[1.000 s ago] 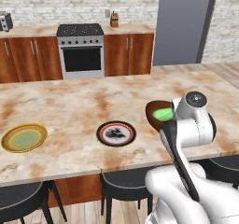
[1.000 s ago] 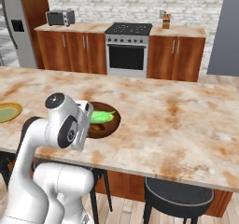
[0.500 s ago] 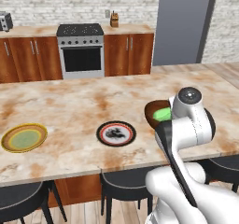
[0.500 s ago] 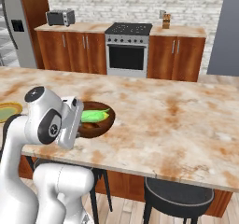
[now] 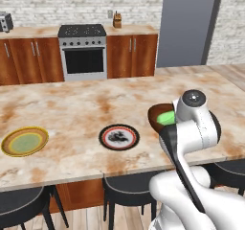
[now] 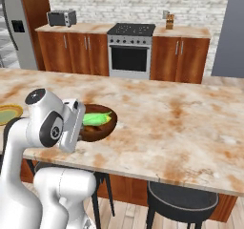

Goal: Pick the chicken drumstick and corn from their plates and place them in the bowl. Then put the bowl in the fridge.

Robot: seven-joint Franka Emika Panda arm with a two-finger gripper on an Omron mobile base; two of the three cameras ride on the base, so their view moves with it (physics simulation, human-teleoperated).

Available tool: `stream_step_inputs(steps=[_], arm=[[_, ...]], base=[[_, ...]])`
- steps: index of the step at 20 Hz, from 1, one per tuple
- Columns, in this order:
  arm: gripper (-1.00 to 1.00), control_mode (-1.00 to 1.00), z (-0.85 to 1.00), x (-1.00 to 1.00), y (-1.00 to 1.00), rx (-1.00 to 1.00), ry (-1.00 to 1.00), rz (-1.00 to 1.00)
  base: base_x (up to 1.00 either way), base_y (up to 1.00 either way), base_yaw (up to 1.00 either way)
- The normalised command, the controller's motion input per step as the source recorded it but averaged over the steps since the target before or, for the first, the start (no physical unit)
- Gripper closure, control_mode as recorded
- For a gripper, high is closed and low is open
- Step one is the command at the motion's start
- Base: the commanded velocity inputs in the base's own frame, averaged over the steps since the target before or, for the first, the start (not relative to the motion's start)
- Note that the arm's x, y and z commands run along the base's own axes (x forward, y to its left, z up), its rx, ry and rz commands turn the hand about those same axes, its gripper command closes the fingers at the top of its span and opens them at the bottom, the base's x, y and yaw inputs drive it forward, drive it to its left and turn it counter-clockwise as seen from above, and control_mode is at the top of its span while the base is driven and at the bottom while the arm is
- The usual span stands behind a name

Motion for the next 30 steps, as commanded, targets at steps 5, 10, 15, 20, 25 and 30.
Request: stream_step_inputs(steps=[5, 10, 15, 20, 25, 30], arm=[[1.0, 1.0, 0.0, 0.0, 0.0, 0.0, 0.0, 0.0], [1.0, 1.0, 0.0, 0.0, 0.0, 0.0, 0.0, 0.0], [1.0, 1.0, 0.0, 0.0, 0.0, 0.0, 0.0, 0.0], [1.0, 1.0, 0.0, 0.0, 0.0, 0.0, 0.0, 0.0], [1.0, 1.0, 0.0, 0.0, 0.0, 0.0, 0.0, 0.0], [1.0, 1.0, 0.0, 0.0, 0.0, 0.0, 0.0, 0.0]], base=[[0.0, 0.0, 0.0], [-0.02, 0.0, 0.01], [-0.62, 0.02, 0.14], [-0.36, 0.5, 0.12], [-0.04, 0.94, 0.01], [-0.01, 0.94, 0.01]])
